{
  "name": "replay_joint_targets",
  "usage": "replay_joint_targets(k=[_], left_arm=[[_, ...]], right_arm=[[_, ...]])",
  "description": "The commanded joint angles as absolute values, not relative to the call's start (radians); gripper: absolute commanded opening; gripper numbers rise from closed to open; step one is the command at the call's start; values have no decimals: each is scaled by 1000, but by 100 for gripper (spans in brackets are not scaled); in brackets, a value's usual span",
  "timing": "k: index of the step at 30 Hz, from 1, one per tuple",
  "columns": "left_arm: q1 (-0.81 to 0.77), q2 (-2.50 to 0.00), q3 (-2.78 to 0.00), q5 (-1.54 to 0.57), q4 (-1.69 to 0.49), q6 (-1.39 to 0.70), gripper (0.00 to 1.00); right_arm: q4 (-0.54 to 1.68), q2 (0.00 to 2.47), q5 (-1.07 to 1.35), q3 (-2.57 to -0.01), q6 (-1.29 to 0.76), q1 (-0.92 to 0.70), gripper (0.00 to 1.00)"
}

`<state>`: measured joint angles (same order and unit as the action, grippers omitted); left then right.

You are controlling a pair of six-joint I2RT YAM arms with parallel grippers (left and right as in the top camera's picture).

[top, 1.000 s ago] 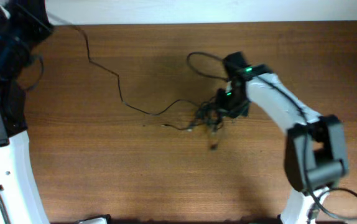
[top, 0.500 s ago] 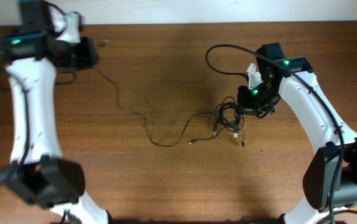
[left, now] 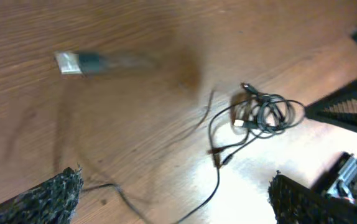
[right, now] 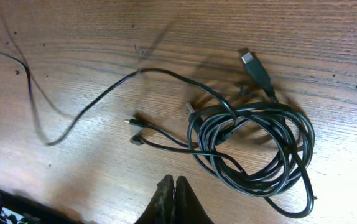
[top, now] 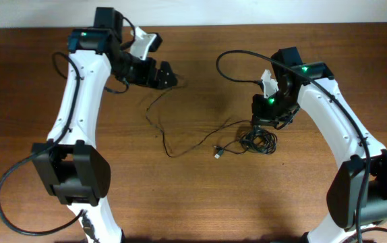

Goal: Untangle cables

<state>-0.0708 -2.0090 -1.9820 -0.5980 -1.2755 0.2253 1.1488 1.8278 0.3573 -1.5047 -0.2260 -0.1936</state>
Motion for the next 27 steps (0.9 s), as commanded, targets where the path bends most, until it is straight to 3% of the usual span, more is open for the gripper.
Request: replay_joint_targets(k=[1, 2, 3, 7, 9, 12, 19, 22, 27], left_arm=[[-68, -2010, -1984, -623, -1274, 260, 99], [-68, -2010, -1987, -615, -1272, 260, 99], [-68, -2010, -1995, -614, -1272, 260, 99], [-73, -2010, -2055, -706, -1269, 260, 98], [-96, -2010, -2058, -722, -1255, 260, 91], [-172, -2029, -2058, -715, -1248, 260, 88], [-404, -2155, -2058, -709, -1186, 225, 68], [-484, -2223, -2058, -667, -1159, 175, 61], [-569, -2302, -2058, -646, -1155, 158, 57]], right_arm=[[1157, 1813, 353, -1517, -267, -178, 36], [1168, 1813, 351, -1517, -278, -165, 50], [1177, 1813, 351, -1517, -289, -150, 54], [1202, 1813, 348, -1517, -289, -116, 54], [1208, 1820, 321, -1513, -289, -115, 54], [1212, 1822, 278, -1515, -289, -80, 59], [1223, 1822, 388, -1541, -249, 191, 60], [1236, 1822, 389, -1541, -217, 231, 60], [1242, 1822, 382, -1541, -191, 236, 61]])
